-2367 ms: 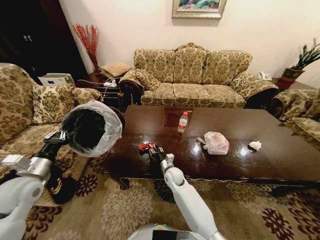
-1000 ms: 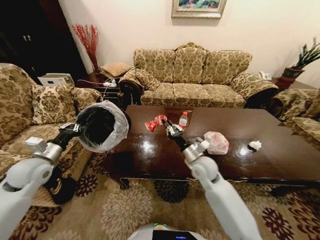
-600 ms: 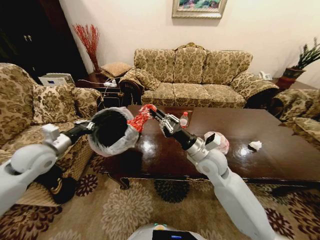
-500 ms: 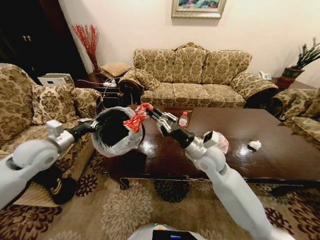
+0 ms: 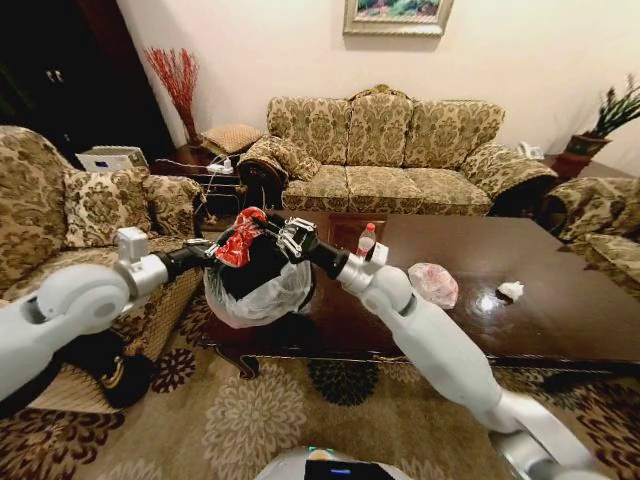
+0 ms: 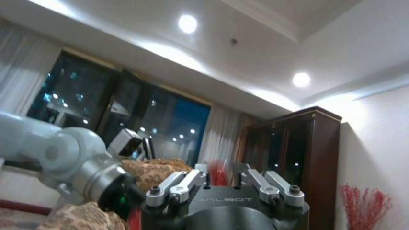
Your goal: Move to the front of the table and place the trash on the table into the trash bin.
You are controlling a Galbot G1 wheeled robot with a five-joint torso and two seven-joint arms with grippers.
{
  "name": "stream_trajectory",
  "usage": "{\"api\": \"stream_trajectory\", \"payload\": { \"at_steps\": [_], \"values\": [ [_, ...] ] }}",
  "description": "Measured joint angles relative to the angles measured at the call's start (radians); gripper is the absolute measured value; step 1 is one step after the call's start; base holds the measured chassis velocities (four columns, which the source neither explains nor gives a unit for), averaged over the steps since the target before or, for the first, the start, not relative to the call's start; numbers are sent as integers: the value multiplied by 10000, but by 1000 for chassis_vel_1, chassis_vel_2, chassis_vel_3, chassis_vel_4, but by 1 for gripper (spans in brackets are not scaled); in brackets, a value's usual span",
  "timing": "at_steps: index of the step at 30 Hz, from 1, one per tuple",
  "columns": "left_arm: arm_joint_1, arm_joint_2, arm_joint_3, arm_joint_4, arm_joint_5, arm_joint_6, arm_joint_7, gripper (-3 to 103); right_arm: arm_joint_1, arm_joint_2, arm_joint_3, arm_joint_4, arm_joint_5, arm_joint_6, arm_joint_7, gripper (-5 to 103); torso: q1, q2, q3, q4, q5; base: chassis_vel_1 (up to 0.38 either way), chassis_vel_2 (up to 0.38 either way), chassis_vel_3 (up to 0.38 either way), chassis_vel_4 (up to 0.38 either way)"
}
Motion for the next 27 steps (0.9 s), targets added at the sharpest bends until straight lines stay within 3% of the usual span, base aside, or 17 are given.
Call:
{"api": "stream_trajectory", "payload": {
  "at_steps": [2, 4, 6, 7, 10, 12, 13, 14, 16, 18, 19, 21, 25, 27],
  "values": [
    [31, 91, 0, -78, -209, 198, 23, 2, -23, -79, 121, -3, -18, 35, 28, 32, 0, 0, 0, 0, -4, 0, 0, 0, 0],
    [38, 147, 0, -123, -304, 307, 51, 2, -50, -111, 183, 12, -23, 35, 32, 32, 0, 0, 0, 1, -4, 0, 0, 0, 0],
    [49, 364, 6, -186, -445, 463, 99, 2, -128, -182, 340, 69, -35, 58, 79, 42, -1, 0, 0, -2, -1, 0, 0, 0, 0],
    [49, 364, 6, -186, -445, 463, 99, 2, -128, -182, 340, 69, -35, 58, 79, 42, -1, 0, 0, -2, -1, 0, 0, 0, 0],
    [41, 526, 6, -213, -467, 722, 74, 2, -288, -168, 640, 294, 101, -9, 577, 59, 0, 0, 0, -1, 0, 0, 0, 0, 0],
    [22, 536, -11, -197, -467, 826, 25, 2, -386, -166, 815, 426, 130, -160, 886, 59, 0, 0, 0, 0, 0, 0, 0, 0, 0],
    [-19, 544, -55, -133, -467, 964, -71, 2, -575, -200, 1101, 657, 191, -456, 1401, 65, 0, 0, 0, 2, -4, 0, 0, 0, 0],
    [-19, 544, -55, -133, -467, 964, -71, 2, -575, -200, 1101, 657, 191, -456, 1401, 65, 0, 0, 0, 2, -4, 0, 0, 0, 0],
    [-165, 545, -194, 120, -458, 1312, -481, 2, -1211, -438, 1811, 1191, 299, -1551, 3064, 80, -1, 1, -2, 0, -2, 0, 0, 0, 0],
    [-260, 483, -241, 362, -337, 1547, -853, 2, -1952, -672, 2373, 1451, 637, -2129, 4121, 86, -2, 1, -3, -2, 0, 0, 0, 0, 0],
    [-260, 483, -241, 362, -337, 1547, -853, 2, -1952, -672, 2373, 1451, 637, -2129, 4121, 86, -2, 1, -3, -2, 0, 0, 0, 0, 0],
    [-372, 190, -268, 630, -229, 1742, -1491, 2, -3085, -810, 3181, 1643, 958, -2505, 4712, 96, 0, 0, -1, -2, 5, 0, 0, 0, 0],
    [-462, -388, -269, 826, -2, 1750, -2025, 2, -4357, -847, 4055, 1793, 995, -2593, 4774, 100, 0, 0, -1, -5, 2, 0, 0, 0, 0],
    [-494, -1060, -270, 903, 216, 1747, -2192, 2, -5255, -865, 4734, 1883, 944, -2568, 4637, 100, -3, 1, -3, -1, -5, 0, 0, 0, 0]
  ]
}}
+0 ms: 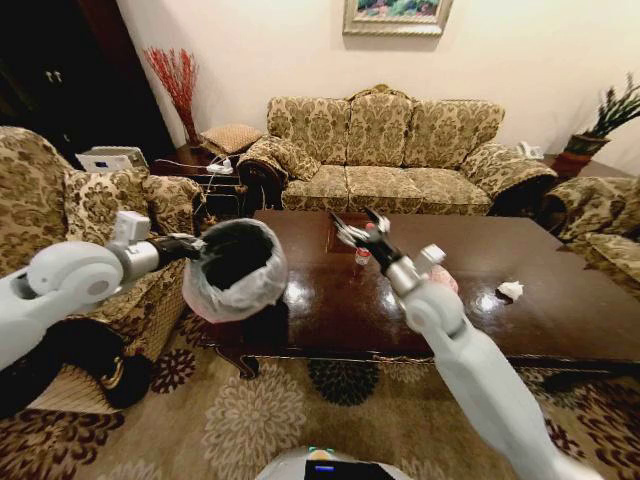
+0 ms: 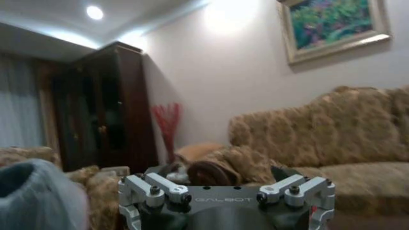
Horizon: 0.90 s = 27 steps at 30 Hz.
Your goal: Move to the front of the table and place the trash on the table into the trash bin.
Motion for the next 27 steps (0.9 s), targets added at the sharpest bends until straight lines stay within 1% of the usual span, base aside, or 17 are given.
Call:
{"api": "stream_trajectory", "payload": {
  "at_steps": [1, 2, 3, 6, 12, 14, 17, 20, 22, 23, 24, 25, 26, 27],
  "values": [
    [26, -300, 5, 17, 106, -46, -2, 2, -312, -14, 224, 5, -25, 70, -104, 100, 0, 0, 0, 1, -4, 0, 0, 0, 0],
    [26, -300, 5, 17, 106, -46, -2, 2, -312, -14, 224, 5, -25, 70, -104, 100, 0, 0, 0, 1, -4, 0, 0, 0, 0],
    [90, -556, 14, 29, 200, -184, -21, 2, -568, -34, 410, -15, -87, 158, -227, 100, 0, 0, 0, 2, -2, 0, 0, 0, 0],
    [172, -942, -34, -4, 274, -345, 19, 2, -1020, -125, 724, -167, -209, 391, -509, 100, 0, 0, 1, 2, 0, 0, 0, 0, 0],
    [157, -1148, -119, -153, 273, -441, 31, 2, -851, -44, 880, -534, -508, 468, -726, 100, 0, 0, 1, 2, 7, -74, -62, 73, 74],
    [158, -1246, -125, -262, 277, -441, 33, 2, -679, 1, 900, -732, -589, 494, -740, 100, 1, 0, 1, 2, 1, -148, -172, 193, 169],
    [158, -1299, -126, -302, 288, -446, 31, 2, -598, 33, 887, -842, -649, 528, -729, 100, 1, 0, 1, 2, 1, -195, -208, 229, 210],
    [118, -1491, -144, -518, 317, -457, 31, 2, -146, 287, 504, -1572, -1026, 821, -725, 100, 2, 0, 2, 0, 2, -255, -249, 253, 226],
    [106, -1587, -157, -683, 386, -505, 45, 2, 254, 546, 169, -2170, -1037, 872, -582, 100, 2, 0, 2, -4, 18, -211, -176, 200, 184],
    [106, -1587, -157, -683, 386, -505, 45, 2, 254, 546, 169, -2170, -1037, 872, -582, 100, 2, 0, 2, -4, 18, -186, -176, 200, 144],
    [106, -1624, -157, -773, 411, -522, 50, 2, 525, 716, -44, -2570, -1035, 901, -526, 100, 3, 0, 2, -8, 22, -113, -160, 98, 144],
    [108, -1662, -157, -903, 456, -529, 55, 2, 860, 898, -308, -3053, -1130, 1015, -538, 100, 3, 0, 3, -9, 21, -113, -84, 46, 64],
    [108, -1662, -157, -903, 456, -529, 55, 2, 860, 898, -308, -3053, -1130, 1015, -538, 100, 3, 0, 3, -9, 21, -113, -84, 46, 64],
    [126, -1672, -154, -1009, 512, -534, 57, 2, 1144, 1040, -530, -3425, -1282, 1095, -577, 100, 3, 0, 3, -10, 10, -59, -84, 8, 1]
  ]
}}
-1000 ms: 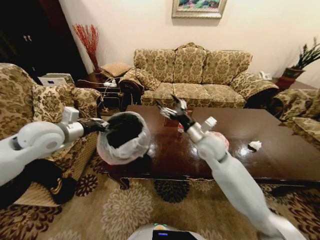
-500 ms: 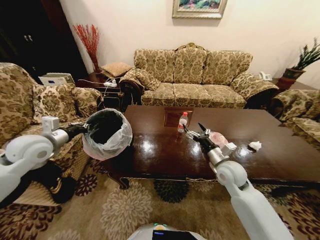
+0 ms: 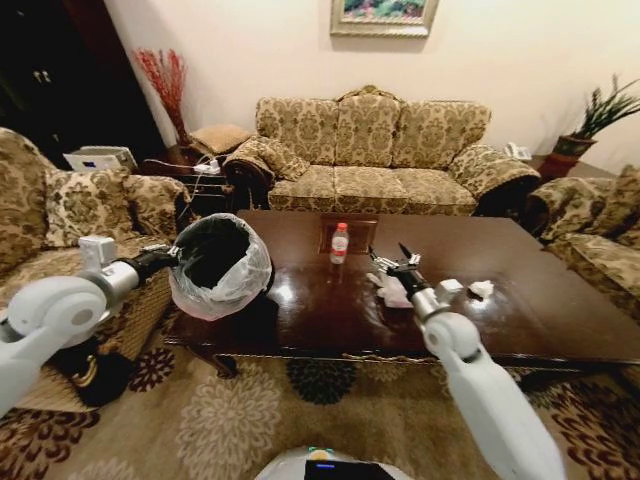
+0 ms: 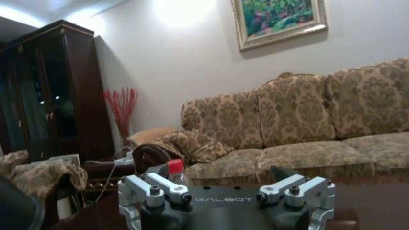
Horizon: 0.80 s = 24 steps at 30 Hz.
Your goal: Move to the front of the table and place the trash on the table into the trash bin.
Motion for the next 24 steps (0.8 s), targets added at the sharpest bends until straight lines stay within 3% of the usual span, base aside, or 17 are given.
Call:
{"api": "stream_trajectory", "payload": {
  "at_steps": [4, 7, 16, 24],
  "values": [
    [-11, 67, 22, -221, 30, -2, 4, 2, 901, 428, -558, -967, -371, 188, -73, 100, 0, -1, 1, 13, -23, 17, 29, -17, -11],
    [-47, 114, 12, -287, -6, -5, -7, 2, 1519, 708, -900, -1589, -572, 245, -103, 100, 0, 0, 0, 24, -12, 93, 81, -30, -41],
    [-67, 131, 37, -281, -64, -39, 121, 2, 3059, 1735, -1514, -3813, -1930, 660, 76, 100, 1, -1, 1, 3, -4, 8, 6, -3, -1],
    [-119, 146, 122, -116, -80, -156, 238, 2, 3883, 2495, -1736, -5494, -2296, 1010, 0, 100, -1, -1, -1, 14, -10, 0, 0, 0, 0]
  ]
}}
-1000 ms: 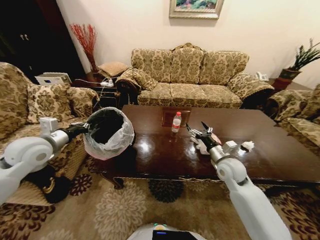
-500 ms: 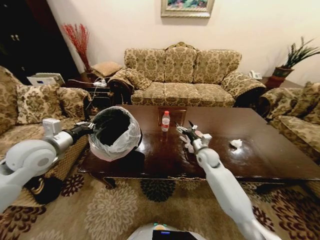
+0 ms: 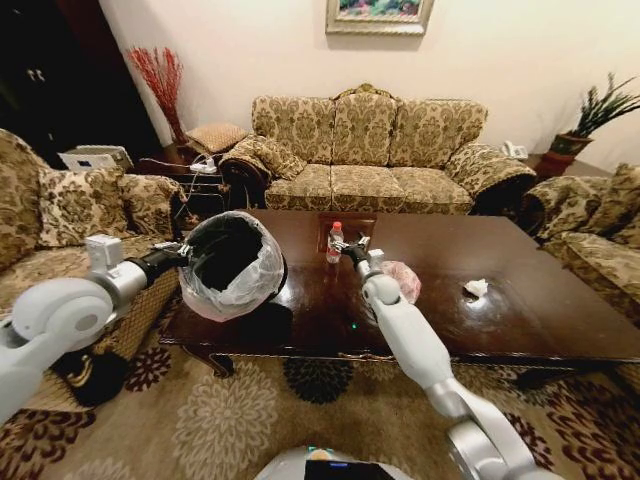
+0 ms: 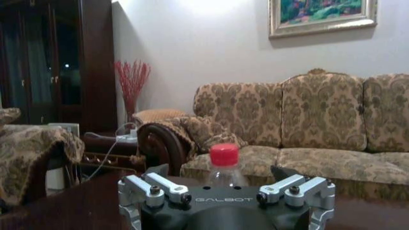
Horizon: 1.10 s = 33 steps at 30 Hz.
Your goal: Move to the front of the table and place the trash on the table into the trash bin.
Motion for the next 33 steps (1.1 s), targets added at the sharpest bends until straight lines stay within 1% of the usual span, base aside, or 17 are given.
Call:
{"api": "stream_trajectory", "payload": {
  "at_steps": [2, 9, 10, 11, 12, 15, 16, 19, 21, 22, 23, 26, 27, 30, 31, 32, 33],
  "values": [
    [-7, 11, 46, 24, -2, -43, 48, 2, 260, 216, 18, -599, -155, 124, -41, 100, 0, 0, 1, -1, 0, 0, 0, 0, 0],
    [-8, -5, 137, 66, 27, -86, 193, 2, 635, 529, 167, -1580, -480, 247, -48, 100, 1, 0, 0, -5, 4, 0, 0, 0, 0],
    [-7, -13, 153, 93, 41, -103, 197, 2, 733, 595, 206, -1801, -536, 284, -67, 102, 0, 0, 0, -3, 3, 0, 0, 0, 0],
    [-12, -14, 158, 112, 49, -112, 196, 2, 823, 661, 253, -1988, -572, 304, -69, 99, 0, 0, 0, -2, 3, 0, 0, 0, 0],
    [-12, -14, 158, 112, 49, -112, 196, 2, 823, 661, 253, -1988, -572, 304, -69, 99, 0, 0, 0, -2, 3, 0, 0, 0, 0],
    [-20, 0, 160, 139, 50, -128, 198, 2, 857, 702, 301, -2081, -588, 291, -77, 88, 1, 0, 0, -2, 3, 0, 0, 0, 0],
    [-20, 0, 160, 139, 50, -128, 198, 2, 857, 702, 301, -2081, -588, 291, -77, 88, 1, 0, 0, -2, 3, 0, 0, 0, 0],
    [-48, 46, 160, 184, 42, -154, 214, 2, 732, 600, 301, -1871, -558, 170, -78, 76, 0, 0, -1, -4, 3, 0, 0, 0, 0],
    [-70, 50, 158, 197, 39, -164, 214, 2, 684, 564, 289, -1820, -500, 118, -74, 76, 0, 0, -1, -4, 3, 0, 0, 0, 0],
    [-79, 50, 156, 202, 36, -169, 214, 2, 655, 549, 285, -1813, -471, 105, -71, 72, 0, 0, -1, -4, 3, 0, 0, 0, 0],
    [-79, 50, 156, 202, 36, -169, 214, 2, 655, 549, 285, -1813, -471, 105, -71, 72, 0, 0, -1, -4, 3, 0, 0, 0, 0],
    [-83, 40, 116, 216, 27, -173, 230, 2, 585, 499, 285, -1768, -380, 61, -60, 59, 0, 0, 0, -3, 3, 0, 0, 0, 0],
    [-83, 40, 116, 216, 27, -173, 230, 2, 585, 499, 285, -1768, -380, 61, -60, 59, 0, 0, 0, -3, 3, 0, 0, 0, 0],
    [-78, 15, 104, 220, 32, -171, 233, 2, 560, 434, 259, -1683, -303, 24, -49, 42, 0, 0, 0, -3, 3, 0, 0, 0, 0],
    [-78, 15, 104, 220, 32, -171, 233, 2, 560, 434, 259, -1683, -303, 24, -49, 42, 0, 0, 0, -3, 3, 0, 0, 0, 0],
    [-78, 10, 104, 224, 35, -169, 232, 2, 559, 417, 249, -1667, -291, 14, -52, 38, 0, 0, 0, -3, 4, 0, 0, 0, 0],
    [-79, 6, 104, 225, 37, -168, 232, 2, 559, 402, 242, -1663, -279, 7, -57, 38, 0, 0, 0, -3, 3, 0, 0, 0, 0]
  ]
}}
